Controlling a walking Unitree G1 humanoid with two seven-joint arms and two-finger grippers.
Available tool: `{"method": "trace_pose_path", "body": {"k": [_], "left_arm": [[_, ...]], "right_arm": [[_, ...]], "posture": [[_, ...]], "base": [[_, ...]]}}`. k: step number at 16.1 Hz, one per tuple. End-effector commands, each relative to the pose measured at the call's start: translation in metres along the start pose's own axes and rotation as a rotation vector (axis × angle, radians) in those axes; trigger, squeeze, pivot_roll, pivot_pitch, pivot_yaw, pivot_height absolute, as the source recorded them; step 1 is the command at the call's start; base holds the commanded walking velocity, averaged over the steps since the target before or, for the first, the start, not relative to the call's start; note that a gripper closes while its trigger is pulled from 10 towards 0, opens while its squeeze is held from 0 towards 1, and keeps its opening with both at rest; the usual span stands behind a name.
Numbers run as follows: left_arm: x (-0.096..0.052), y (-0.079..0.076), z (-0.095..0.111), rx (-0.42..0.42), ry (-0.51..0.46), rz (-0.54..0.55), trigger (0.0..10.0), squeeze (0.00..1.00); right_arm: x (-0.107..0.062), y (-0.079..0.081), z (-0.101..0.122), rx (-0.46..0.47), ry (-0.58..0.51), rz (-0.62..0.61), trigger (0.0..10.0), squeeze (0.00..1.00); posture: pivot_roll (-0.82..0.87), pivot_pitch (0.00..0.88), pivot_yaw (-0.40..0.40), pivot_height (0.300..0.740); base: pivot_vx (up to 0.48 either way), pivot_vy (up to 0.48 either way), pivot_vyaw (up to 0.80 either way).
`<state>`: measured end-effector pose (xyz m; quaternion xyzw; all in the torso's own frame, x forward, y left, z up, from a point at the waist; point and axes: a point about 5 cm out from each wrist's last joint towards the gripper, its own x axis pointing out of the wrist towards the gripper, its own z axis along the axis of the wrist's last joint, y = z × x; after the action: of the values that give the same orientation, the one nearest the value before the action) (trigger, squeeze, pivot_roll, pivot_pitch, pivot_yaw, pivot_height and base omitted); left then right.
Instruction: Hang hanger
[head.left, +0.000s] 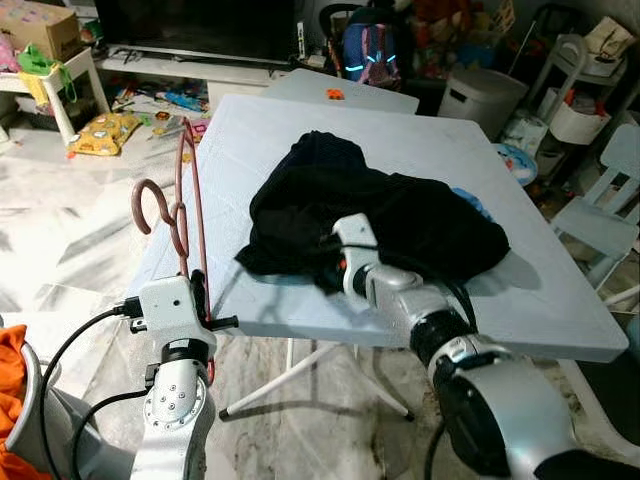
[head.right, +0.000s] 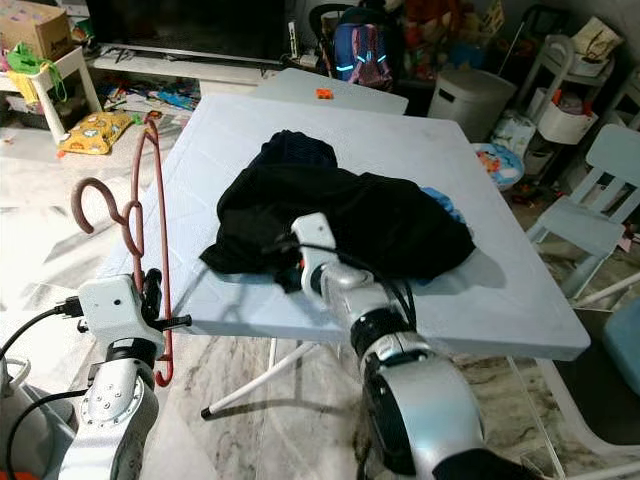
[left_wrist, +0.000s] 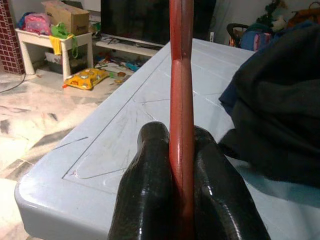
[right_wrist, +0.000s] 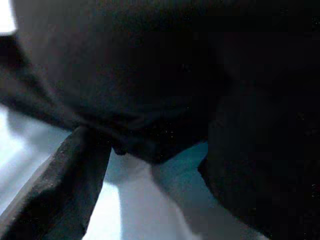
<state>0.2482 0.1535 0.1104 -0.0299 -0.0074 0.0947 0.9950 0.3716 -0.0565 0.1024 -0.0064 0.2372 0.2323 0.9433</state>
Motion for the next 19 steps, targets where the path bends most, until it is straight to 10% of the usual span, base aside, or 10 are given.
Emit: {"method": "trace_pose_path", "body": {"k": [1,8,12,19], "left_arm": [[-0.001,-0.002,0.004,-0.001,-0.013,0.002,10.0,0.0],[-0.004,-0.002,0.005,-0.001,-0.015,0.018,10.0,0.0],[-0.002,-0.006,0.005,-0.007,-0.005,-0.005,10.0,0.0],[-0.002,-0.014,0.011,0.045,-0.002,-0.144,10.0,0.0]], "right_arm": [[-0.001,-0.006,0.013,0.037,-0.044,-0.076,10.0,0.0],[-0.007,-0.014,0.066,0.203,-0.282,-0.308,10.0,0.0],[-0.009,-0.021,0.059,0.013,-0.279,-0.239,10.0,0.0],[-0.049,-0.105,0.034,-0.125,-0.242,-0.208,10.0,0.0]], "posture": [[0.13,0.0,-0.141,0.74],[0.17,0.0,-0.156,0.74],[0.15,0.0,-0.147,0.74],[0.07,0.0,-0.056,0.74]], "base": [[0.0,0.0,0.0],[0.0,0.0,0.0],[0.0,0.0,0.0],[0.0,0.0,0.0]]}}
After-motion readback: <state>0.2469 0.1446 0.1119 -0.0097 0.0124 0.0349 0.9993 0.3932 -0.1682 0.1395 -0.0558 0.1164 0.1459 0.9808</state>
